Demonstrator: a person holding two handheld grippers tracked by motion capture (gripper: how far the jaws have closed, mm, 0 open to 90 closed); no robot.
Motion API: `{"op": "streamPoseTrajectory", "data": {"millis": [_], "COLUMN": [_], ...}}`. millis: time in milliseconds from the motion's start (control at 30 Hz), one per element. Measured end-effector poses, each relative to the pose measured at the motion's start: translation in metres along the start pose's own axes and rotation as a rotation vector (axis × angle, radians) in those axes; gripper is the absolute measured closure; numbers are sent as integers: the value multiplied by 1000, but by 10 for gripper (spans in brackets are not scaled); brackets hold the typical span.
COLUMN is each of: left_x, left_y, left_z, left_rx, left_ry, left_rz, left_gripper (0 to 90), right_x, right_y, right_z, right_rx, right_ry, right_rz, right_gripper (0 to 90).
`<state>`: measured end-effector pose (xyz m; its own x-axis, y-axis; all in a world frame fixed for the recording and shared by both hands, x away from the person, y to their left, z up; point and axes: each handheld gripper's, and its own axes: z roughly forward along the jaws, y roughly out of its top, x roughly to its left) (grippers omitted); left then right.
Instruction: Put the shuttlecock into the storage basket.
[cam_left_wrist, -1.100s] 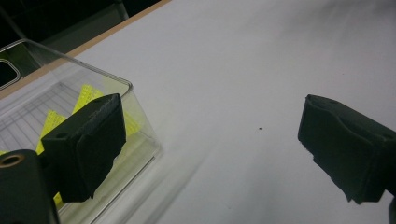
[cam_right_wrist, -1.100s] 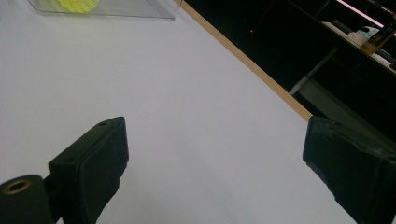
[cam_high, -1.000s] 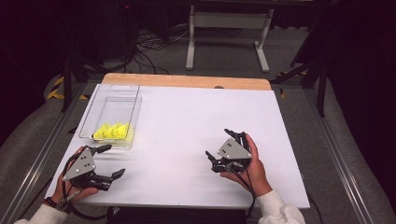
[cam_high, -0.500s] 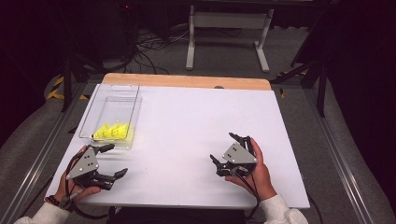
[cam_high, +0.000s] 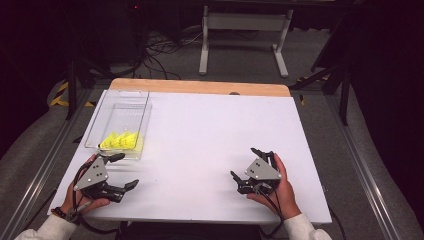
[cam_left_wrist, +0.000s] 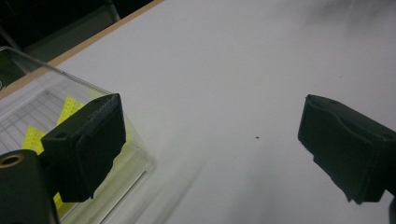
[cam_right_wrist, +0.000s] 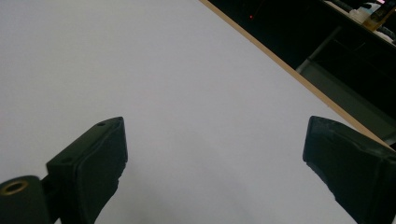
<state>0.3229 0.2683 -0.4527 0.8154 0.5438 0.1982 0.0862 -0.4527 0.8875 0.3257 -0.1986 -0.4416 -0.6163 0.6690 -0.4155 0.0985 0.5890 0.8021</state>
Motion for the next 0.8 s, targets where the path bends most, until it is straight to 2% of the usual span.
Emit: {"op": "streamPoseTrajectory", "data": {"millis": [167,333,467,800], "left_x": [0,1,1,0], "left_y": [1,1,3,6], "left_z": [2,4,6,14], "left_rx": [-1,-1,-2,-6], "left_ry": [-3,-6,-8,-29], "left_rz": [-1,-6,-3,6], "left_gripper": [86,85,85,79], "right_x": [-2,-2,-4,1], "right_y": [-7,-20,-26,-30], "right_z": [-6,-9,-14,-20], "right_rx": [-12,15,8,3], "right_ry": [8,-3,1,9], "right_rz": [21,29,69,65], "right_gripper": [71,72,72,58]}}
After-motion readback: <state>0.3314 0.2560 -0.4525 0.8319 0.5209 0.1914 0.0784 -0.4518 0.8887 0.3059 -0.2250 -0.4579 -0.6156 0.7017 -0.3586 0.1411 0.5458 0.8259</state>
